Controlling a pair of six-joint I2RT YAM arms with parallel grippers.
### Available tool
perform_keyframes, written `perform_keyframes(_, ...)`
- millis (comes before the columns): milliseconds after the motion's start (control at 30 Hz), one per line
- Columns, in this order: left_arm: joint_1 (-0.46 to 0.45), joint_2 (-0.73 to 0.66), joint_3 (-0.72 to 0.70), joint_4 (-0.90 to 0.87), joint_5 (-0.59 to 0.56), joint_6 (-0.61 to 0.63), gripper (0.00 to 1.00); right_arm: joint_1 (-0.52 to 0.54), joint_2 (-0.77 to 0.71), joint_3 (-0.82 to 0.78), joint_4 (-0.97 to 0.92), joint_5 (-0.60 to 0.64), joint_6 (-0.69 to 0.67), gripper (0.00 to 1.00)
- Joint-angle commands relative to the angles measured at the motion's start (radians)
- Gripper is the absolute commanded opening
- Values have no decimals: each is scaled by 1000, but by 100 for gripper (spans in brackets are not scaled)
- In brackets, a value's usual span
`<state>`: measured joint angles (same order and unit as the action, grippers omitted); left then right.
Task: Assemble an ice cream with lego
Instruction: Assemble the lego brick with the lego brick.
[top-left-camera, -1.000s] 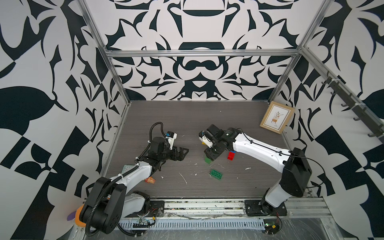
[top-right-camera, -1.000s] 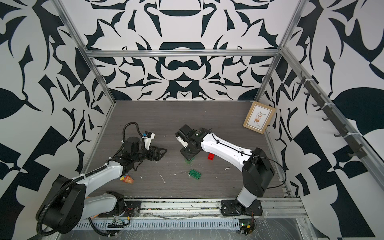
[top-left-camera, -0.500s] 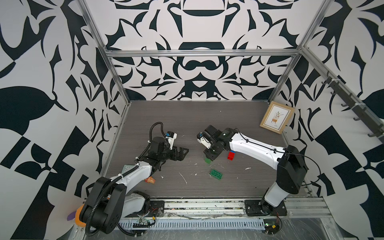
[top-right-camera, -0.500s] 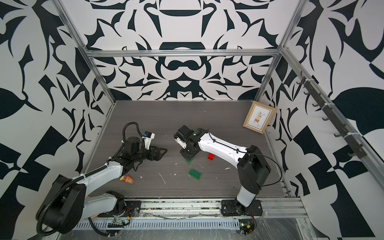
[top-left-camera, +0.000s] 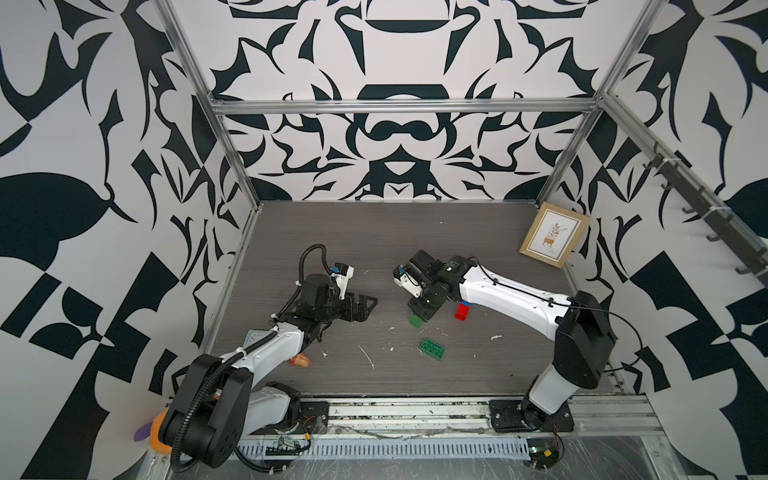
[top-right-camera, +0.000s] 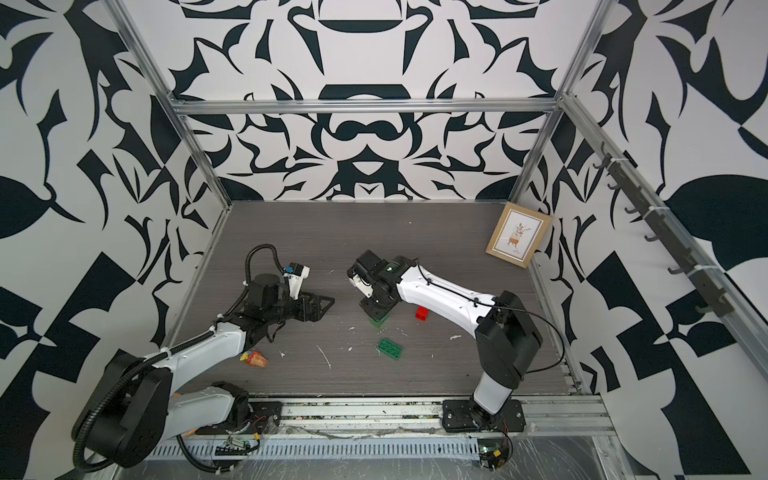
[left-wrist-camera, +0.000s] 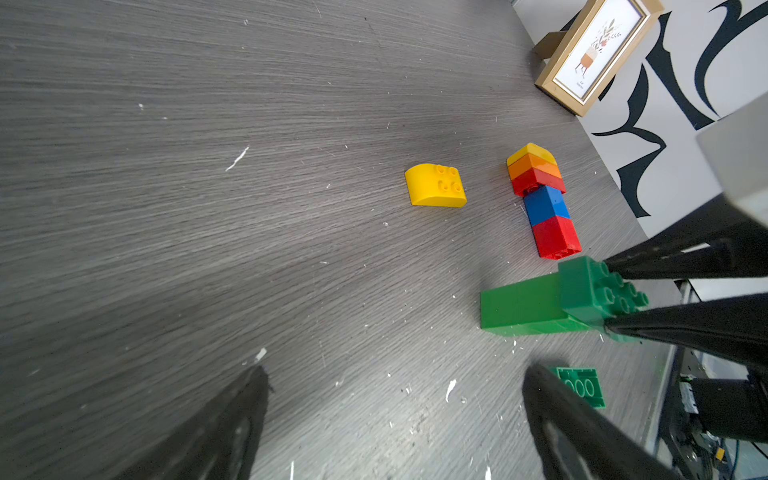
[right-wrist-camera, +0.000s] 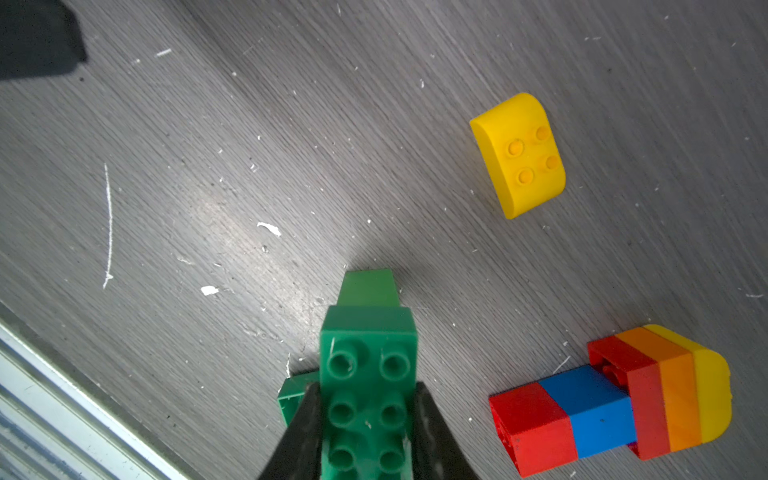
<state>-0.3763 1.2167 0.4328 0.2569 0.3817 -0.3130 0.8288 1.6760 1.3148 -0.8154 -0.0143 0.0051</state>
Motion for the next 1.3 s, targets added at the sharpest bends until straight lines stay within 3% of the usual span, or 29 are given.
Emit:
perform_keyframes(0, -3, 1, -4, -1, -2, 12, 99, 2, -16, -14, -20, -3, -38, 30)
perform_keyframes(133, -3, 2, -3, -1, -3, 11, 99, 3, -3, -14, -33, -20, -60, 31)
perform_keyframes(333, -3, 1, -3, 0, -3, 11, 99, 2, 47, 15, -91, 53, -50, 30)
perform_keyframes(567, -2, 0, -3, -2, -5, 12, 99, -10, 16, -12, -57, -8, 125, 26)
perform_keyframes(767, -3, -1, -5, -1, 1, 10, 99, -11, -39, -49, 30, -38, 84, 27)
perform_keyframes(1267, -3, 6, 0, -4, -3, 12, 99, -10, -36, 15, -19, -80, -62, 29)
